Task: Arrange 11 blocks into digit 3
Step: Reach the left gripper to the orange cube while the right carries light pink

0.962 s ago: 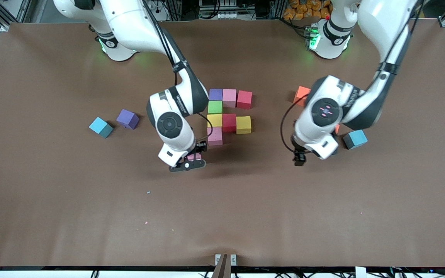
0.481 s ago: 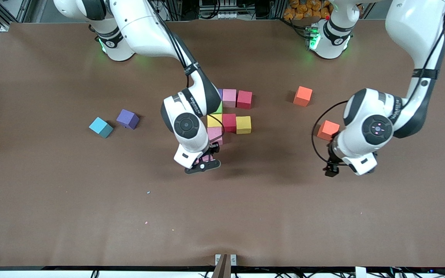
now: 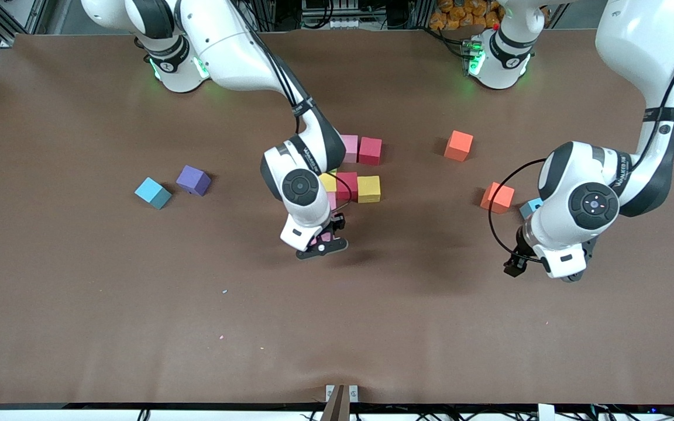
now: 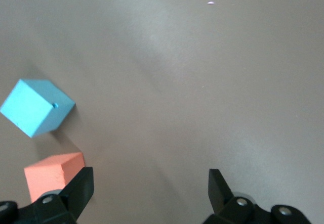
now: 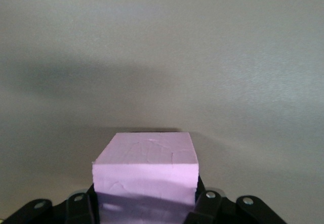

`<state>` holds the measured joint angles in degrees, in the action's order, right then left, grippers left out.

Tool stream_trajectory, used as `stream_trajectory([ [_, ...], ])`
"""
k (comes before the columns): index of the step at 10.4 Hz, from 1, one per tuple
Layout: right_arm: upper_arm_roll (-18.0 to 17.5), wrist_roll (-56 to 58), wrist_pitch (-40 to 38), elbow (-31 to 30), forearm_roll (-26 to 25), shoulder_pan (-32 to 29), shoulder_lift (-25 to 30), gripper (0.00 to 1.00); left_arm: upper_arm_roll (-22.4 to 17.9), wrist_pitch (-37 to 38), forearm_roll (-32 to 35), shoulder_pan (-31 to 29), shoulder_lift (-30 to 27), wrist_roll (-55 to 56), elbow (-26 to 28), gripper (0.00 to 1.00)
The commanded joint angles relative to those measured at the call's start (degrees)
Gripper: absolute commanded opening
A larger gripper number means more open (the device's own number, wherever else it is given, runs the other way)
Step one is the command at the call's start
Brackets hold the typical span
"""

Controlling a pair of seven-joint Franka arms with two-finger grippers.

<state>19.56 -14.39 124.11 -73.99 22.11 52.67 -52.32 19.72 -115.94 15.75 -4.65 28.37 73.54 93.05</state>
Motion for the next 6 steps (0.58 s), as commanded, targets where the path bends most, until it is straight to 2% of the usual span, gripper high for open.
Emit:
stream_trajectory([
  [1, -0.05, -2.48, -0.27, 2.09, -0.84, 0.85, -1.64, 0.14, 0.05, 4.22, 1.3, -0.19, 0.03, -11.36, -3.13, 1.0],
  [6, 0.03, -4.33, -1.15, 1.48, -1.28, 2.35, -1.47, 0.15, 0.4, 9.85, 0.6, -1.68, -4.01, -28.78, -3.93, 1.0],
])
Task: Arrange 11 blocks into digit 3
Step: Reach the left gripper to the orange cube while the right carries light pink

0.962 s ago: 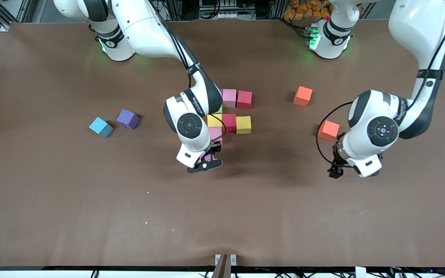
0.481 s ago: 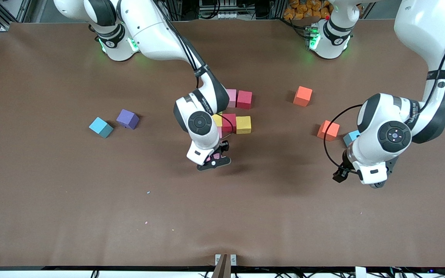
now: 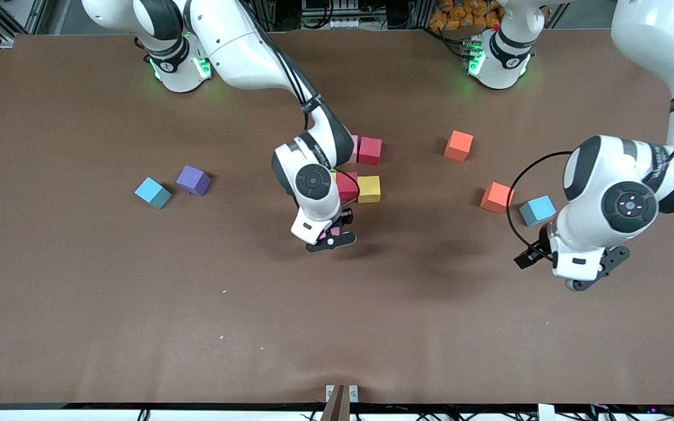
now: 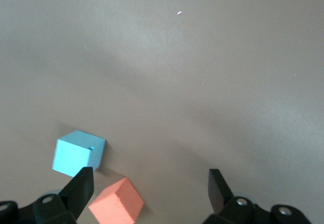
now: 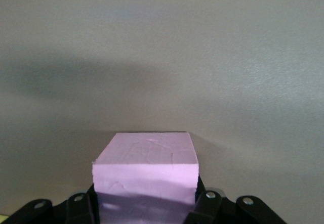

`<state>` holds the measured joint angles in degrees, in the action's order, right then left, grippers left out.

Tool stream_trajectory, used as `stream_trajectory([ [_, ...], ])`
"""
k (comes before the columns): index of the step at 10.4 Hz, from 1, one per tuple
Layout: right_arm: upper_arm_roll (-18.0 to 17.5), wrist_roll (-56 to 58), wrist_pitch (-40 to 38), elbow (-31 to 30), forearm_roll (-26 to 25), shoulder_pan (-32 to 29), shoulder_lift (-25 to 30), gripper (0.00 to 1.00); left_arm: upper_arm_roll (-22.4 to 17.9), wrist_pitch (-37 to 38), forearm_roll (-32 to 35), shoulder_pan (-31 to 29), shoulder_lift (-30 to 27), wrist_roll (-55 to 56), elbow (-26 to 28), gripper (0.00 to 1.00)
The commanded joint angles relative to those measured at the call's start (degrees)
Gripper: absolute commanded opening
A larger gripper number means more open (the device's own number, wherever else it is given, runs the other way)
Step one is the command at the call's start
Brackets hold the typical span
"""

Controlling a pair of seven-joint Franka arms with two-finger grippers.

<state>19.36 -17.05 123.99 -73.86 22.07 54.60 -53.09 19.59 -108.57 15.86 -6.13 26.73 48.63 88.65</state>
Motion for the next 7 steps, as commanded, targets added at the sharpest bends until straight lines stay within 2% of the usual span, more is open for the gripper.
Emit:
stream_trajectory([
  [1, 0.33, -1.67, -1.81, 1.35, -1.33, 0.42, -0.61, 0.15, 0.8, 3.88, -0.3, 0.07, -3.34, -8.33, 0.47, 1.0],
  [3, 0.42, -1.67, -2.96, 1.35, -2.64, 0.42, -0.52, 0.15, 0.89, 6.26, -4.06, 0.42, -5.27, -20.01, 0.82, 1.0],
  [4, 0.42, -1.67, -3.05, 1.35, -2.91, 0.33, -0.52, 0.15, 0.8, 6.27, -7.74, 0.68, -6.94, -20.76, 1.78, 1.0],
  [7, 0.59, -1.76, -3.14, 1.35, -2.83, 0.24, -0.26, 0.15, 0.89, 6.18, -8.39, 2.43, -12.3, -21.3, 7.83, 1.0],
])
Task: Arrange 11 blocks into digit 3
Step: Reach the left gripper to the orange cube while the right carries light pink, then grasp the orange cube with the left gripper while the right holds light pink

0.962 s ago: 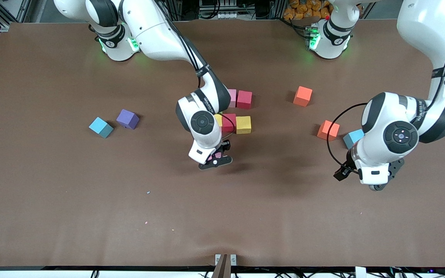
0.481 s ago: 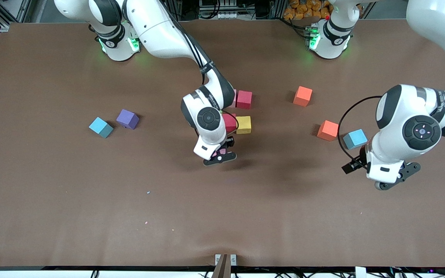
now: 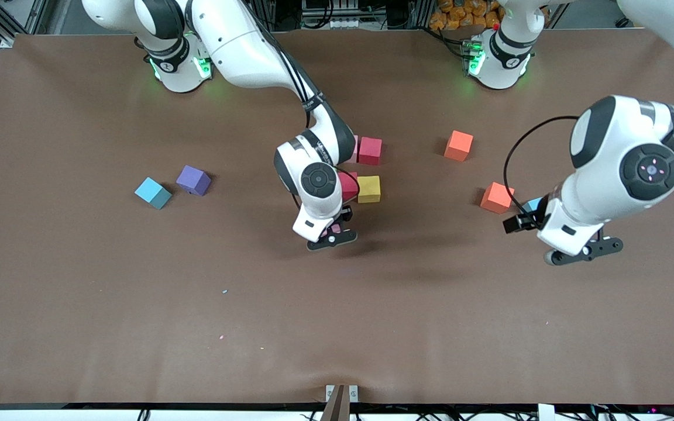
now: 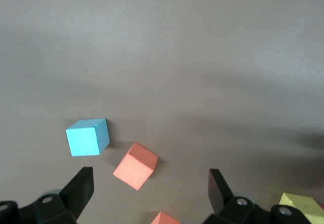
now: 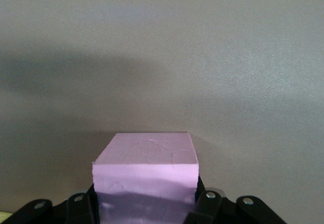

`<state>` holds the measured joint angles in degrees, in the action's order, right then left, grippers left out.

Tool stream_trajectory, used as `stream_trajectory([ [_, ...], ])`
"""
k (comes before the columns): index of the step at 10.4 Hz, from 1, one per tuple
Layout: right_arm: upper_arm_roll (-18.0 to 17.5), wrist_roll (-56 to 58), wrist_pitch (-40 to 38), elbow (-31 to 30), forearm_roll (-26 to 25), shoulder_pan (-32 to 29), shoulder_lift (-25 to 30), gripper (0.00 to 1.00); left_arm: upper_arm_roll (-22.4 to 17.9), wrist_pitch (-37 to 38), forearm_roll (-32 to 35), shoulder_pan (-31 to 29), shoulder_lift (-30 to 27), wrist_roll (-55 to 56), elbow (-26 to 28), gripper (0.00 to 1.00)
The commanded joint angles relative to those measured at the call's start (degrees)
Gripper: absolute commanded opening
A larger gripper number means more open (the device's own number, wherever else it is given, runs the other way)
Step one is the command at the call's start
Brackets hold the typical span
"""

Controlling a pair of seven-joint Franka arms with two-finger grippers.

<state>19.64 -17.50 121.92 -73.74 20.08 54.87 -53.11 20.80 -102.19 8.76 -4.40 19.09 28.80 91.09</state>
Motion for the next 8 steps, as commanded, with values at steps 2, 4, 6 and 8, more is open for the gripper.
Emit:
stream_trajectory([
  [2, 0.23, -5.68, -0.55, 1.23, -0.66, -0.38, -0.24, 0.15, -0.32, -3.25, -1.37, 0.62, -8.35, -3.31, 12.93, 1.0],
  [4, 0.23, -7.98, -0.54, 1.23, -0.31, -0.38, -0.15, 0.15, -0.23, -8.88, -1.37, 0.45, -12.04, -5.59, 21.46, 1.0],
  [6, 0.31, -8.6, -0.63, 1.23, -0.31, -0.29, -0.06, 0.14, 0.72, -12.22, -1.2, 0.28, -12.67, -6.03, 26.91, 1.0],
  [8, 0.31, -8.6, -0.89, 1.15, -0.48, -0.38, -0.06, 0.14, 1.35, -15.83, -0.41, -2.08, -12.33, -10.92, 32.11, 1.0],
])
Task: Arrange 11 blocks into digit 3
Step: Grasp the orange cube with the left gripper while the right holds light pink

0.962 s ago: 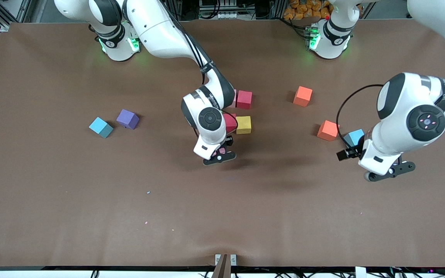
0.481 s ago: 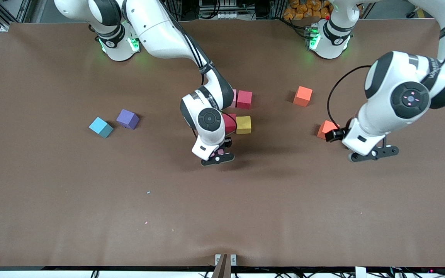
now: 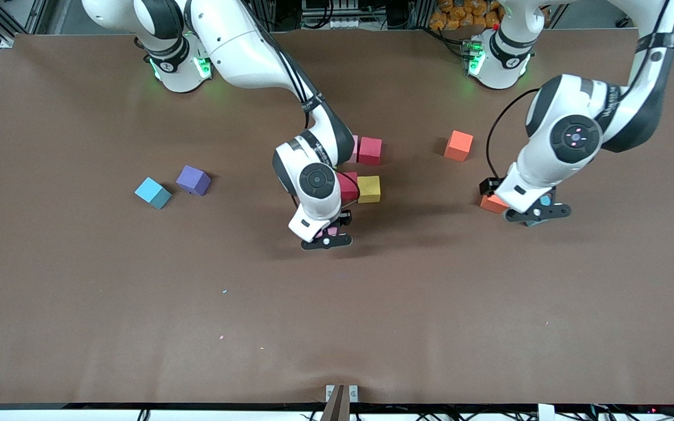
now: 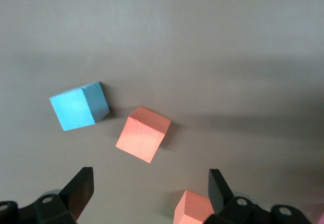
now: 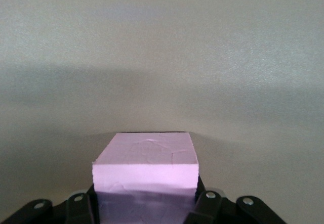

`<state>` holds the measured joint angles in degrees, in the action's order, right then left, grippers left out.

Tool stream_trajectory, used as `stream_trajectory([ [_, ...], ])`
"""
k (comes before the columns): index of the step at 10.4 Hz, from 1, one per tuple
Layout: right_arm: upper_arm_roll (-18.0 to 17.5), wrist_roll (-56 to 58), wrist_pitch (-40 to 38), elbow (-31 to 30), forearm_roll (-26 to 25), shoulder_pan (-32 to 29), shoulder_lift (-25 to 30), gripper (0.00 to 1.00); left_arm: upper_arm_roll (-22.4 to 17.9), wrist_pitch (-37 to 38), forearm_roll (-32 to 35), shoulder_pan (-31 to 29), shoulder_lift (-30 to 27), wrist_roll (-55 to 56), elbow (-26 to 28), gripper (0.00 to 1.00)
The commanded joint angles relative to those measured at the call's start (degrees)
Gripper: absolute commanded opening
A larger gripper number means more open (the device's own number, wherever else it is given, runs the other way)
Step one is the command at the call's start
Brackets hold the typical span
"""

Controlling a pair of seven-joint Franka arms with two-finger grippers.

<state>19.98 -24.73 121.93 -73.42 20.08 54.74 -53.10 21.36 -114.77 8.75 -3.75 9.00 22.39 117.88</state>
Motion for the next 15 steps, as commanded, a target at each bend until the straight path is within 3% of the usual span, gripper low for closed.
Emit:
stream_trajectory([
  [1, -0.02, -1.29, -0.56, -0.05, -0.75, -0.17, 0.01, 0.14, 0.79, -6.66, -0.48, -3.36, -2.49, -9.6, 8.48, 1.0],
  [6, -0.02, -1.29, -0.38, -1.73, -0.84, 0.19, 0.19, 0.15, 0.88, -20.9, 2.13, -4.33, -0.4, -16.5, 17.37, 1.0],
  [10, -0.02, -1.38, -0.82, -2.26, -0.75, 0.54, 0.37, 0.18, 0.88, -21.9, 7.66, -5.12, 1.11, -17.56, 17.74, 1.0],
  [15, -0.02, -1.38, -1.08, -3.22, -0.75, 0.63, 1.07, 0.2, 0.88, -24.01, 9.8, -5.74, 3.39, -19.23, 17.74, 1.0],
])
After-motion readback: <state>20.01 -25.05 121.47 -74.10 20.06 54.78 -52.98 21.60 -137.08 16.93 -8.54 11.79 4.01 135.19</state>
